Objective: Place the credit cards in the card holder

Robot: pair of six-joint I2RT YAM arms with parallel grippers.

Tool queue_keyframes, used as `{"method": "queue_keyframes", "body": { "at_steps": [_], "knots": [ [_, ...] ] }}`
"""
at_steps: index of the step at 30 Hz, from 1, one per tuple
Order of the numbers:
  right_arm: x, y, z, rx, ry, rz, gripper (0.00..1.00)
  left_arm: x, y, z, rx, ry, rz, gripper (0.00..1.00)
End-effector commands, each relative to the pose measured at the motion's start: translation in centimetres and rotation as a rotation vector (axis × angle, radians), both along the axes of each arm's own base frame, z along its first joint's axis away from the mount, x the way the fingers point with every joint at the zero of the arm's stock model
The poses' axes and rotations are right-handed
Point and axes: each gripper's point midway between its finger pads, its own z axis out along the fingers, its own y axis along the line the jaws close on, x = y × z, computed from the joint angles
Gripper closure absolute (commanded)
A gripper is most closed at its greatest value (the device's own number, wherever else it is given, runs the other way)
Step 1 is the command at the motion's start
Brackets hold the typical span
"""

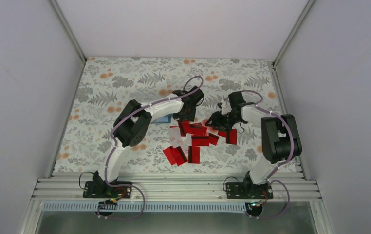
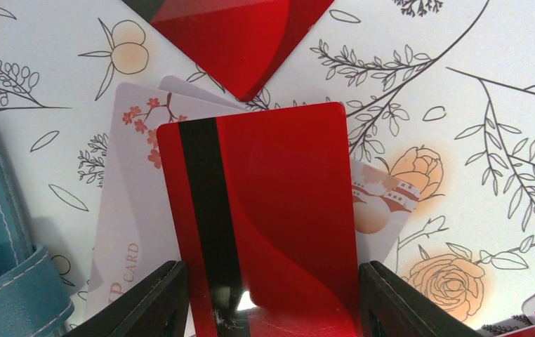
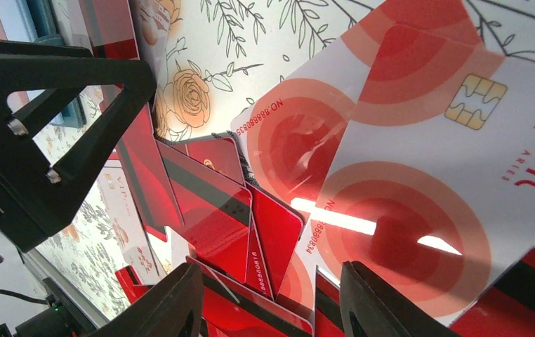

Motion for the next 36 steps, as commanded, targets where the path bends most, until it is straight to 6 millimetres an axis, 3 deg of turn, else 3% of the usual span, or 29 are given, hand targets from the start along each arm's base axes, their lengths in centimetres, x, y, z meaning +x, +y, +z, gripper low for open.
{"method": "queue_keyframes", "body": {
  "at_steps": [1,6,14,19,28,36],
  "knots": [
    [0.6,-0.2,0.3,-0.004,-0.01,-0.015,0.5,-4.2,4.2,-8.4,0.14,0.24,0.007,0.42],
    [0.9,-0.1,0.4,0.002,-0.007,-0.013,0.5,-3.8,4.1,-8.4,0.111,0.232,0.009,0.45],
    [3.1,1.1,3.0,0.081,-0.071,-0.022,0.49,-2.2,0.8,-4.2,-0.107,0.135,-0.053,0.46],
    [5.0,1.9,4.6,0.13,-0.098,-0.042,0.49,-1.6,0.2,-2.6,-0.207,0.11,-0.058,0.46],
    [7.6,4.2,3.8,0.262,-0.028,-0.056,0.49,-1.8,0.1,-2.0,-0.326,0.114,-0.076,0.47],
    [8.6,6.5,1.6,0.309,0.035,-0.023,0.49,-1.5,0.5,-1.7,-0.364,0.116,-0.077,0.48]
  ]
}}
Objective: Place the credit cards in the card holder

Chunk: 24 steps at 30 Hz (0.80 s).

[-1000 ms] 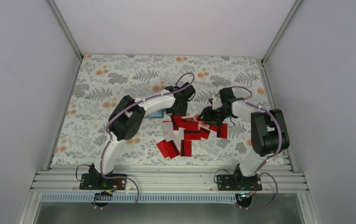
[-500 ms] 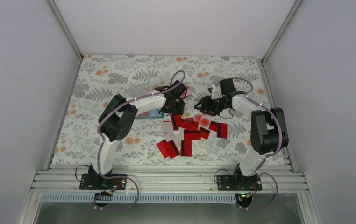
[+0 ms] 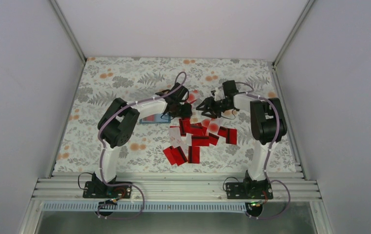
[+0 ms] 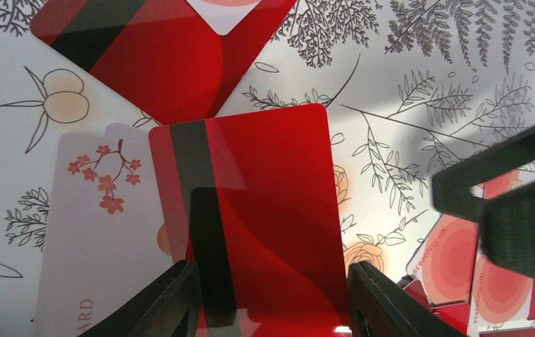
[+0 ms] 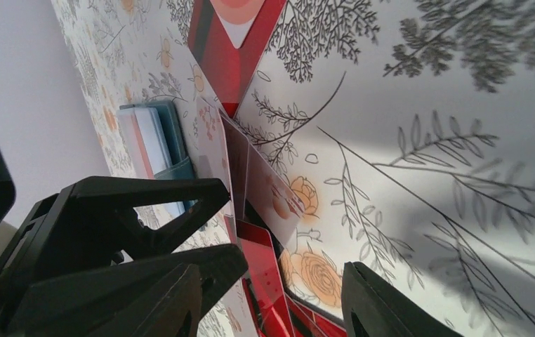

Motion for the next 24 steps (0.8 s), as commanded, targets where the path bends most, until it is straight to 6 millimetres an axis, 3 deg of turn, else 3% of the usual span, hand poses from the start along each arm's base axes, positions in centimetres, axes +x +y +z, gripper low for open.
{"method": "queue_keyframes", "body": {
  "at_steps": [1,6,13,19,24],
  "knots": [
    [1.0,2.2,0.3,0.063,-0.009,0.034,0.48,-2.3,1.4,-3.3,0.032,0.11,-0.027,0.48],
    [1.3,4.1,-0.9,0.078,0.012,0.07,0.48,-2.6,1.5,-3.6,0.02,0.12,-0.04,0.48],
    [1.9,5.8,-1.2,0.113,0.002,0.108,0.49,-2.8,1.6,-3.6,0.015,0.125,-0.055,0.48],
    [1.4,6.6,-2.6,0.114,0.034,0.13,0.61,-2.8,1.5,-3.4,0.006,0.123,-0.067,0.49],
    [0.6,7.0,-3.6,0.119,0.06,0.157,0.77,-2.8,1.3,-2.9,-0.004,0.111,-0.075,0.49]
  ]
}}
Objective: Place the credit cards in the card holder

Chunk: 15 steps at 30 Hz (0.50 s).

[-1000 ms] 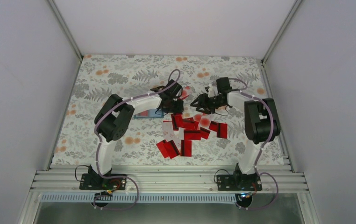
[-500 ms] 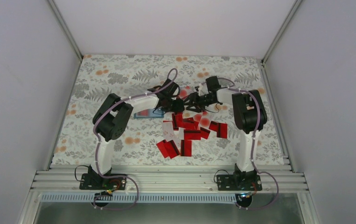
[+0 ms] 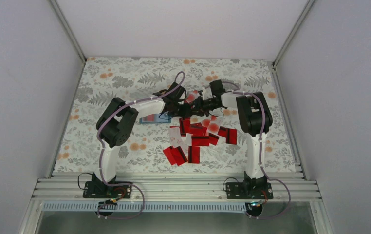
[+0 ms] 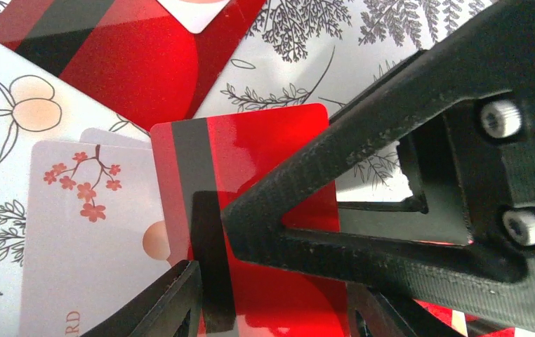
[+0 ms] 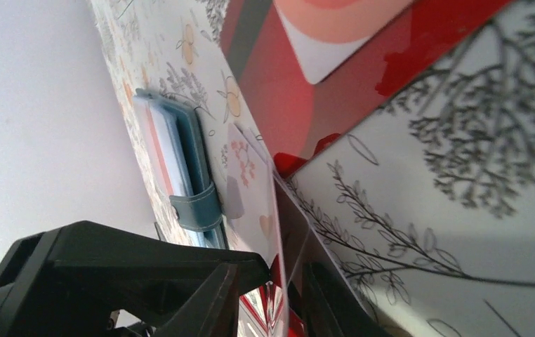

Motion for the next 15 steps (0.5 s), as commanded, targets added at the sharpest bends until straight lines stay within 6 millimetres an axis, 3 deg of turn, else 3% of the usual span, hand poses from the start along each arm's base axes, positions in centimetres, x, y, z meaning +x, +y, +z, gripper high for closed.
{"method": "queue_keyframes", "body": {
  "at_steps": [1,4,9,15],
  "knots": [
    [-0.9,0.9,-1.2,0.002,0.026,0.043,0.82,-2.7,1.5,-3.1,0.071,0.107,-0.021,0.49],
    [-1.2,0.9,-1.3,0.006,0.026,0.057,0.94,-2.7,1.5,-2.9,0.068,0.104,-0.023,0.49],
    [-1.5,1.0,-1.2,0.023,0.017,0.081,0.96,-2.5,1.2,-1.4,0.037,0.079,-0.035,0.46],
    [-1.9,1.0,0.2,0.062,-0.023,0.109,0.96,-2.3,1.1,1.7,0.011,0.026,-0.05,0.23]
  ]
}}
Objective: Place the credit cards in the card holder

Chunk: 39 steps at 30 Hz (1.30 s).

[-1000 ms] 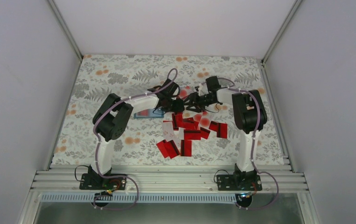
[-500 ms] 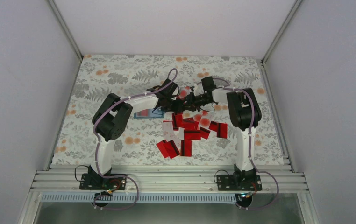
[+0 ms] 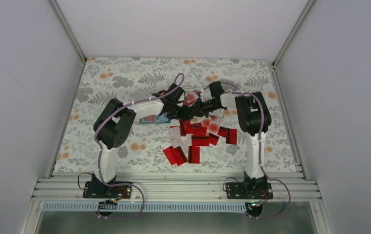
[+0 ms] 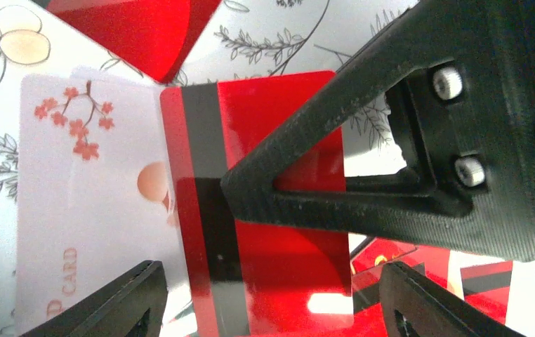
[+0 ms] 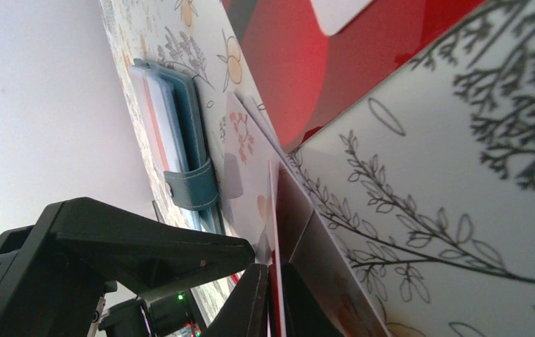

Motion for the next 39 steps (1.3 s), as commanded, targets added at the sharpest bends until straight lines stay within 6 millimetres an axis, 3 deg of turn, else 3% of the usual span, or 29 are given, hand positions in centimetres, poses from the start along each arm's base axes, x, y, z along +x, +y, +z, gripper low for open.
{"method": "queue_keyframes", "body": {
  "at_steps": [1,6,11,21,29,39],
  "knots": [
    [-0.9,0.7,1.1,0.047,-0.027,0.053,0.96,-1.0,0.6,1.9,0.001,-0.003,-0.022,0.21],
    [-0.8,0.8,2.9,0.1,-0.058,0.071,0.96,-1.0,1.1,4.6,-0.032,-0.025,-0.023,0.13],
    [-0.9,1.1,6.4,0.177,-0.11,0.103,0.96,-1.6,1.9,8.8,-0.114,-0.048,-0.06,0.1],
    [-1.4,1.9,14.2,0.305,-0.199,0.155,0.96,-2.6,6.5,16.2,-0.382,-0.119,-0.16,0.13],
    [-3.5,3.2,18.5,0.389,-0.234,0.235,0.96,-3.9,7.0,19.2,-0.553,-0.132,-0.279,0.19],
    [-5.3,4.8,21.5,0.453,-0.265,0.321,0.96,-3.9,7.4,19.6,-0.629,-0.119,-0.312,0.34]
  ]
}}
